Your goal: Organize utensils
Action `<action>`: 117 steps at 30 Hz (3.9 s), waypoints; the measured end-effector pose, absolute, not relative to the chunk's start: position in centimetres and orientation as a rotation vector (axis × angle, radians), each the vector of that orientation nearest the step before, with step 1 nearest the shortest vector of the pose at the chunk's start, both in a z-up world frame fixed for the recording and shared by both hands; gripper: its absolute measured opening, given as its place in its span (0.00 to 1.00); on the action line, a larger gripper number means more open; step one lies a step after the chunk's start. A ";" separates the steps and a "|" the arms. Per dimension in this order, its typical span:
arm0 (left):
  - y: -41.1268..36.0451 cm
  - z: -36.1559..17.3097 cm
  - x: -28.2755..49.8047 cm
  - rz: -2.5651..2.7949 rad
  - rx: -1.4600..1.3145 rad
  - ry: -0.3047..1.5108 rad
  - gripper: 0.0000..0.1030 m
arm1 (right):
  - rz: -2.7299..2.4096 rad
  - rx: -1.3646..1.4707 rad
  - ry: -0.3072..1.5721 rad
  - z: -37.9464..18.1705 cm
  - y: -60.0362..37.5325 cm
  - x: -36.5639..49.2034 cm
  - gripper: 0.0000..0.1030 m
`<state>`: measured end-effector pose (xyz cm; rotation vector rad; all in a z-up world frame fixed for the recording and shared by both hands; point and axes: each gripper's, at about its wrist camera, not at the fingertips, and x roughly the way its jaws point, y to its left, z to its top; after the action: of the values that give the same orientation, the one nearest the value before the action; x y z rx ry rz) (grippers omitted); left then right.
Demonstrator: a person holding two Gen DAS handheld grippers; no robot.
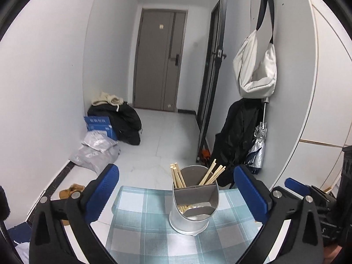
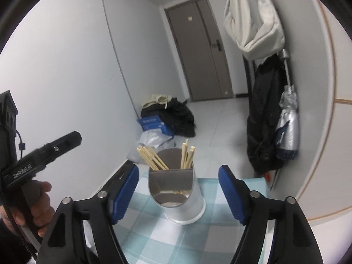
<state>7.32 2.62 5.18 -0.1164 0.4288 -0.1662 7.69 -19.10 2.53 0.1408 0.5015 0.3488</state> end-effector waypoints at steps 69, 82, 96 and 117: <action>3.4 -6.1 3.7 -0.077 -0.150 0.502 0.99 | 0.198 0.080 0.368 -7.1 -19.4 0.0 1.00; 3.0 -6.3 3.6 -0.076 -0.124 0.516 0.99 | 0.201 0.066 0.385 -7.4 -19.2 0.2 1.00; 3.8 -6.5 3.8 -0.043 -0.163 0.519 0.99 | 0.203 0.050 0.385 -7.5 -18.9 0.2 1.00; 3.5 -6.6 3.6 -0.068 -0.146 0.522 0.99 | 0.203 0.052 0.379 -7.4 -18.9 0.1 1.00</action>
<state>3.60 3.48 -6.60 -0.1460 0.5221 -0.0678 0.13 -18.93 -7.44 0.0517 0.3792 0.2031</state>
